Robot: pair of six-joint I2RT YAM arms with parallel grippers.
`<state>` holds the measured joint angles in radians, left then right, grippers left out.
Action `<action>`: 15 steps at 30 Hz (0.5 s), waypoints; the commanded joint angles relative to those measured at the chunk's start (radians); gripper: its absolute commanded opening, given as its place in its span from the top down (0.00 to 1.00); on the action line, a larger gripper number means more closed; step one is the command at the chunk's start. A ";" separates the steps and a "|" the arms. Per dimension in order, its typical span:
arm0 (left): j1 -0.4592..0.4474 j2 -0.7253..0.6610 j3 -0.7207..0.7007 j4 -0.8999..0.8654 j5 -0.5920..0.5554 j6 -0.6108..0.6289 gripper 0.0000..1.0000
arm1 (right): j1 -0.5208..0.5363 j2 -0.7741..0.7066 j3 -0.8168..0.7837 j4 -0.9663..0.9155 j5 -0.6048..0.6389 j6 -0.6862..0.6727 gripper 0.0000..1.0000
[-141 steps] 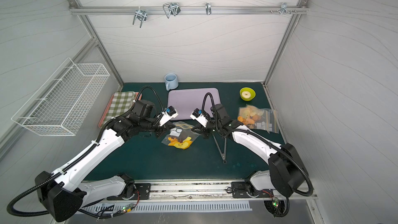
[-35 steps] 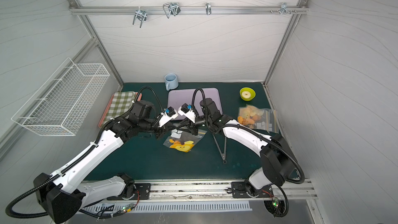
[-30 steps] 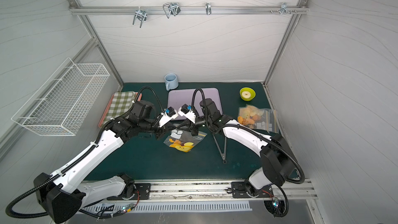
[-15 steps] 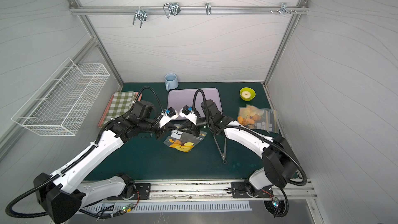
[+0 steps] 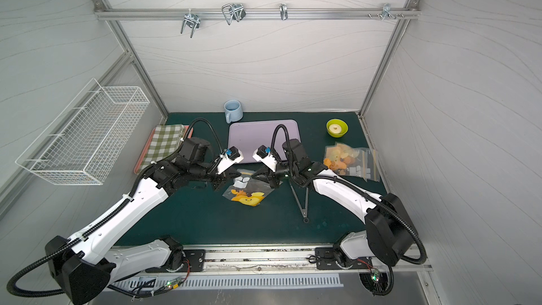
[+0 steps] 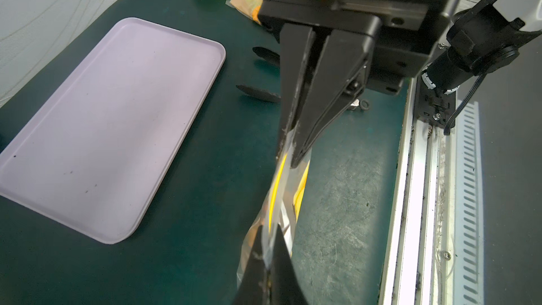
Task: Put the cookies into a resealable bag to prevent moisture
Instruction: Close the ziploc bag at the center of the board.
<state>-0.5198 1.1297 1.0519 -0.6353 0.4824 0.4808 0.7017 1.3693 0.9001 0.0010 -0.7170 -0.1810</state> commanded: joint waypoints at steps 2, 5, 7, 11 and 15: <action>0.003 -0.021 0.014 0.031 0.005 0.028 1.00 | -0.020 -0.044 -0.039 -0.027 0.010 -0.011 1.00; 0.004 -0.021 0.013 0.032 0.001 0.028 1.00 | -0.028 -0.063 -0.059 -0.028 0.025 -0.009 0.77; 0.004 -0.023 0.013 0.031 0.001 0.028 1.00 | -0.034 -0.082 -0.075 -0.032 0.035 -0.005 1.00; 0.004 -0.022 0.014 0.030 -0.001 0.028 1.00 | -0.043 -0.122 -0.111 -0.058 0.048 -0.005 0.76; 0.003 -0.021 0.013 0.032 0.001 0.028 1.00 | -0.046 -0.174 -0.156 -0.077 0.082 0.002 1.00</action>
<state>-0.5205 1.1233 1.0519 -0.6292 0.4839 0.4831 0.6636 1.2358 0.7704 -0.0257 -0.6659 -0.1696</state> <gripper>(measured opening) 0.057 0.056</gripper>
